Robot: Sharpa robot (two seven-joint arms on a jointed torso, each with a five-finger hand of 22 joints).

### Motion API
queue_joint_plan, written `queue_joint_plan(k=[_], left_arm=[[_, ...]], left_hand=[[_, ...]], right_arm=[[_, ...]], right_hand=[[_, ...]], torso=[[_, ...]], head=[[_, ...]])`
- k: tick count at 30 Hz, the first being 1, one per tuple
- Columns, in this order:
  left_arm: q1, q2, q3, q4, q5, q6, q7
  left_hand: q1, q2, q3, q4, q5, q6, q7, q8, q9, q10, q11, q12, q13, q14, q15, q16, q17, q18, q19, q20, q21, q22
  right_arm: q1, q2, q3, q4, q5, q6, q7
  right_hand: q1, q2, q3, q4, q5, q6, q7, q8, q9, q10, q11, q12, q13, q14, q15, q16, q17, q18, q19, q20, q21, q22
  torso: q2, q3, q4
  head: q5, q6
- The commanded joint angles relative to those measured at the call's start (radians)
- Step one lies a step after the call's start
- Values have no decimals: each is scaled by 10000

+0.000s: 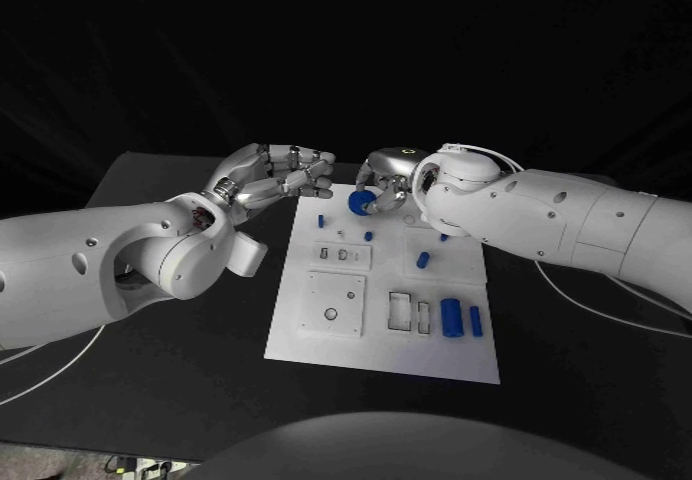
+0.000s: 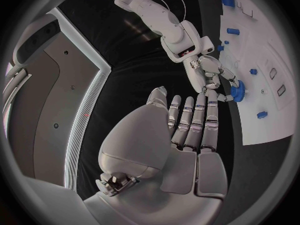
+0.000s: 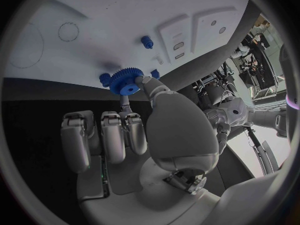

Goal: Assemble the parts on the task board

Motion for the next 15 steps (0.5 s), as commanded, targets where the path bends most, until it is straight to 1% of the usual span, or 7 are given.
queue_joint_plan(k=[1,11,15], left_arm=[[4,29,7,25,22,74,35],[4,21,7,38,22,70,28],[4,33,7,29,22,78,30]], left_hand=[[-8,98,3,13,45,5,37,39,-10,21,56,62,-12,-9,66,68,-17,-87,76,6,-19,-9],[-8,98,3,13,45,5,37,39,-10,21,56,62,-12,-9,66,68,-17,-87,76,6,-19,-9],[-8,98,3,13,45,5,37,39,-10,21,56,62,-12,-9,66,68,-17,-87,76,6,-19,-9]], right_arm=[[-51,133,3,-166,-5,322,134],[-165,369,4,-408,7,588,85],[-200,429,4,-492,-68,705,10]], right_hand=[[53,-16,52,12,-63,57,45,-60,-15,1038,67,39,2630,1062,54,34,2635,-26,658,85,-57,2474],[40,-31,103,16,-122,21,74,-173,-123,1038,89,39,2630,1062,76,34,2635,-13,615,111,-95,2457],[23,-69,191,12,-208,-107,136,-416,-362,1038,132,39,2630,1062,115,34,2635,5,554,153,-149,2433]], torso=[[-5,11,-6],[-6,7,-13],[-4,8,-17]], head=[[20,-17],[6,-17],[2,-17]])
